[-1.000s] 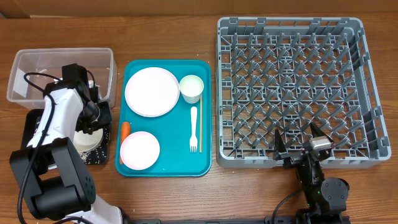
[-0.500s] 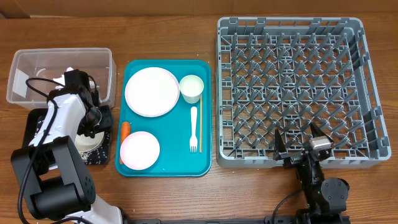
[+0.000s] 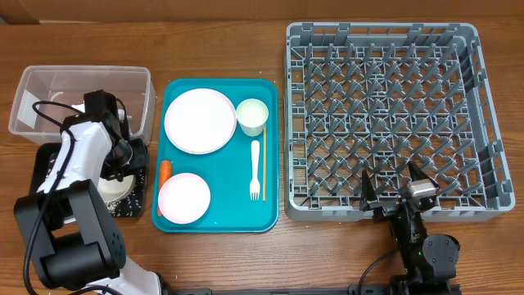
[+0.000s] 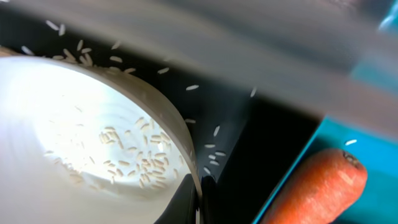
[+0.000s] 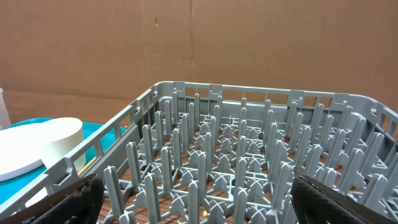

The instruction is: Sort waste into correct bins and load items into the dishwasher rack

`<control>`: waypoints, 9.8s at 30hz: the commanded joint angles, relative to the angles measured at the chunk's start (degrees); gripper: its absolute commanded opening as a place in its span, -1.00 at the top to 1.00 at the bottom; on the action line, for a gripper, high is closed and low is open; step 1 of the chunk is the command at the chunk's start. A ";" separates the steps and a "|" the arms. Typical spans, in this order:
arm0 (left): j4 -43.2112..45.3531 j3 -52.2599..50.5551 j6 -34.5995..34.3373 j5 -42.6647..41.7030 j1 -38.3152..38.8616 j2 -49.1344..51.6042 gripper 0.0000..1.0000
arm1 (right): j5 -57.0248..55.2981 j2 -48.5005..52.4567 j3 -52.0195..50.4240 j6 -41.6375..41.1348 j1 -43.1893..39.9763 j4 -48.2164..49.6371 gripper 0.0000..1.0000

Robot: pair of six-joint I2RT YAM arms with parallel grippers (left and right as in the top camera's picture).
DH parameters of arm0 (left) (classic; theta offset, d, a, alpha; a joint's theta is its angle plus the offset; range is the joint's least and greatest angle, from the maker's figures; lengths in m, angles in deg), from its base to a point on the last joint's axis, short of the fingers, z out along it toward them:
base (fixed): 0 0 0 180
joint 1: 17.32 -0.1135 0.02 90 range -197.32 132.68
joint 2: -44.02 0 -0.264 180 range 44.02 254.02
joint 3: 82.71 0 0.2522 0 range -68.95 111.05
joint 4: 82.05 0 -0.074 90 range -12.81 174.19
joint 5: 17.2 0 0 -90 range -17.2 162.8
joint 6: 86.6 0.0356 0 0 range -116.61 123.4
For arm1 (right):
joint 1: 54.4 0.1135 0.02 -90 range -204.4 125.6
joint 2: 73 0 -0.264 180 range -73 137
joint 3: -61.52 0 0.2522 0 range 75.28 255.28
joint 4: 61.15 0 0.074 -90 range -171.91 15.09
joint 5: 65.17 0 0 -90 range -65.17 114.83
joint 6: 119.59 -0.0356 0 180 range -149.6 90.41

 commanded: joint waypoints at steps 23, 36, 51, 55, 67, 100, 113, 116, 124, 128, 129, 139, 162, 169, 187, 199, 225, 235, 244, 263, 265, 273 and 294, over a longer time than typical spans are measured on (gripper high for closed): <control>-15.15 12.50 28.44 -41.18 -11.72 -0.09 0.92 | 0.04 -0.35 -0.59 -0.15 0.28 0.26 -0.99; -26.10 8.52 54.03 -74.05 -37.83 -0.07 0.92 | 0.04 -0.35 -0.59 -0.15 0.28 0.26 -1.00; -18.25 -13.49 69.13 -94.42 -53.48 -0.02 0.92 | 0.04 -0.35 -0.59 -0.15 0.28 0.26 -1.00; -17.22 -13.33 67.76 -94.44 -53.35 -0.02 0.91 | 0.04 -0.35 -0.59 -0.15 0.28 0.26 -1.00; -15.47 -12.98 65.99 -94.42 -48.96 -0.04 0.92 | 0.04 -0.35 -0.59 -0.15 0.28 0.26 -1.00; -15.67 -11.02 55.95 -94.40 -45.66 -1.68 0.91 | 0.04 -0.35 -0.59 -0.15 0.28 0.26 -1.00; -14.34 -9.46 52.98 -94.18 -42.97 -1.73 0.92 | 0.04 -0.35 -0.59 -0.15 0.28 0.26 -1.00; -18.60 -5.42 52.06 -91.30 -41.81 -1.75 0.92 | 0.04 -0.35 -0.59 -0.15 0.28 0.26 -1.00; -28.50 11.78 44.28 -80.78 -35.89 -1.75 0.92 | 0.04 -0.35 -0.59 -0.15 0.28 0.26 -1.00; -28.48 19.34 35.58 -72.70 -31.93 -1.86 0.92 | 0.04 -0.35 -0.59 -0.15 0.28 0.26 -1.00; -28.44 20.98 33.77 -70.79 -30.77 -1.90 0.92 | 0.04 -0.35 -0.59 -0.15 0.28 0.26 -0.99; -24.26 31.87 18.34 -58.42 -15.45 -1.95 0.92 | 0.04 -0.35 -0.59 -0.15 0.28 0.26 -1.00; -7.56 31.95 -5.11 -0.87 31.34 -1.33 0.92 | 0.04 -0.35 -0.59 -0.15 0.28 0.26 -1.00; -7.06 31.95 -5.11 0.02 33.24 3.37 0.91 | 0.04 -0.35 -0.59 -0.15 0.28 0.26 -1.00; -7.30 31.95 -5.05 -0.76 33.07 13.11 0.76 | 0.04 -0.35 -0.59 -0.17 0.28 0.26 -1.00; -9.88 34.34 -4.68 -0.83 33.03 10.69 0.52 | 0.04 -0.35 -0.59 -0.15 0.28 0.26 -1.00; -35.32 33.48 -10.78 -0.26 36.74 -2.32 0.85 | 0.04 -0.35 -0.59 -0.17 0.28 0.26 -1.00; -35.39 26.18 -15.98 7.23 34.80 -2.32 0.81 | 0.04 -0.35 -0.59 -0.15 0.28 0.26 -0.99; -28.70 14.08 -23.63 7.15 29.27 -2.32 0.91 | 0.04 -0.35 -0.59 -0.15 0.28 0.26 -1.00; -20.37 1.05 -25.46 5.16 17.90 -2.32 0.91 | 0.04 -0.35 -0.59 -0.15 0.28 0.26 -1.00; -19.69 0.04 -25.42 4.79 18.01 -2.32 0.92 | 0.04 -0.35 -0.59 -0.15 0.28 0.26 -1.00; -15.52 -4.37 -21.94 0.76 18.12 -2.32 0.92 | 0.04 -0.35 -0.59 -0.15 0.28 0.26 -0.99; -6.29 -4.46 -9.27 -18.60 18.14 -2.34 0.92 | 0.04 -0.35 -0.59 -0.15 0.28 0.26 -1.00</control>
